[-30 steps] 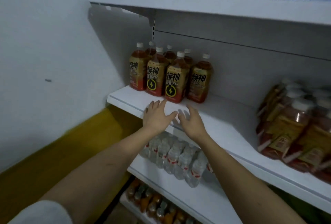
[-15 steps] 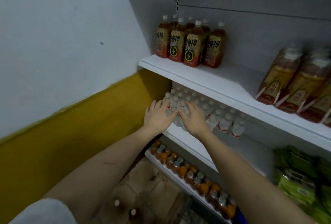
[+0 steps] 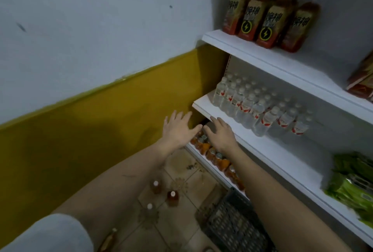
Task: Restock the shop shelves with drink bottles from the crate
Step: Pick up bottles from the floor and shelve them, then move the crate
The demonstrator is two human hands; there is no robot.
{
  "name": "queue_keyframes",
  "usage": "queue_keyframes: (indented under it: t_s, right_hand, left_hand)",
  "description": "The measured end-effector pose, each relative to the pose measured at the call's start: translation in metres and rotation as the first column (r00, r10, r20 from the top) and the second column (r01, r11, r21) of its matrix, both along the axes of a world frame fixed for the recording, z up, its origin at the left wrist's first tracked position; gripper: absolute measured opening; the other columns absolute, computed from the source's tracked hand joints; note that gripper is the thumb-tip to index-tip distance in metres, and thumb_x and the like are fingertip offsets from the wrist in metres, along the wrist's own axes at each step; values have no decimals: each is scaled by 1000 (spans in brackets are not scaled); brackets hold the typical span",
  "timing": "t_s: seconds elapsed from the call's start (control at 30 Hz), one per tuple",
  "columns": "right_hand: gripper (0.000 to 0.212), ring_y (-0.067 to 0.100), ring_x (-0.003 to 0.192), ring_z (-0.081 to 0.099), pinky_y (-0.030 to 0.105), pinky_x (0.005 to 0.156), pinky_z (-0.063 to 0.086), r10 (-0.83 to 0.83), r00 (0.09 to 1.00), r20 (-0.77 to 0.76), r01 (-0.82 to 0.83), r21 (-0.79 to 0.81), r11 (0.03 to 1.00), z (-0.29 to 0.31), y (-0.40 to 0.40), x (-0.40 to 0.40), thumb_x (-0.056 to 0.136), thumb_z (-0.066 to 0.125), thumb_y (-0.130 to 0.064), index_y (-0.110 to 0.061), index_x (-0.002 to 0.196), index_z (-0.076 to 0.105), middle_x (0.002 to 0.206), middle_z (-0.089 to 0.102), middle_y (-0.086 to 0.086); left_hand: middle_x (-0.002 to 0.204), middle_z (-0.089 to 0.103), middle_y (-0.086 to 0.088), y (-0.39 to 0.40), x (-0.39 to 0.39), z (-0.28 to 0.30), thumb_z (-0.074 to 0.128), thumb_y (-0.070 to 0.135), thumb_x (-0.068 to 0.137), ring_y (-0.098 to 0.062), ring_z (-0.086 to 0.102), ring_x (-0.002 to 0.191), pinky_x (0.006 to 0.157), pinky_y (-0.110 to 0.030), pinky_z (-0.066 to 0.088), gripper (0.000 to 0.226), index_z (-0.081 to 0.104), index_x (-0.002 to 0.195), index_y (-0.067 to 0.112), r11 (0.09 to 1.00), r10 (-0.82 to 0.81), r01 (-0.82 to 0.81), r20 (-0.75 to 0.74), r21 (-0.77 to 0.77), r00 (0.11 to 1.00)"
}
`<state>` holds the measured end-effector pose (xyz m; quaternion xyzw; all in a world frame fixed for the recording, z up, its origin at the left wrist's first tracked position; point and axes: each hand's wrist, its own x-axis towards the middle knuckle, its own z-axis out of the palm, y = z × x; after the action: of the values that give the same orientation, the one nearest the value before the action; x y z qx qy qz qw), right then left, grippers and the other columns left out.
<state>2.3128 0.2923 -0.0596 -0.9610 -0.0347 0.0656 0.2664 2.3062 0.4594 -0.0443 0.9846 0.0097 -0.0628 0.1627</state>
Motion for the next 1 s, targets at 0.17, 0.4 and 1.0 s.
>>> queue_keyframes:
  t_s: [0.17, 0.4, 1.0]
  right_hand:
    - [85, 28, 149, 24, 51, 119, 24, 32, 991, -133, -32, -1, 999, -41, 88, -34, 85, 21, -76, -28, 154, 31, 163, 28, 2]
    - [65, 27, 150, 20, 42, 121, 18, 100, 976, -194, -111, -46, 993, -79, 155, -75, 101, 37, -55, -22, 157, 26, 165, 21, 6]
    - [68, 29, 151, 13, 51, 120, 18, 125, 840, -528, -221, -122, 968, -172, 126, -61, 100, 35, -59, -26, 157, 20, 167, 13, 3]
  left_hand:
    - [166, 19, -3, 90, -46, -39, 25, 78, 92, -24, 5, 154, 124, -50, 5, 82, 17, 158, 29, 999, 43, -43, -120, 2, 992]
    - [165, 21, -5, 171, -92, -85, 25, 77, 92, -26, 9, 153, 123, -52, 7, 83, 19, 158, 27, 993, 116, -109, -286, 38, 951]
    - [160, 30, -8, 138, -78, -170, 37, 65, 95, -28, 20, 149, 120, -47, 13, 73, 30, 154, 22, 964, 196, -256, -452, -75, 870]
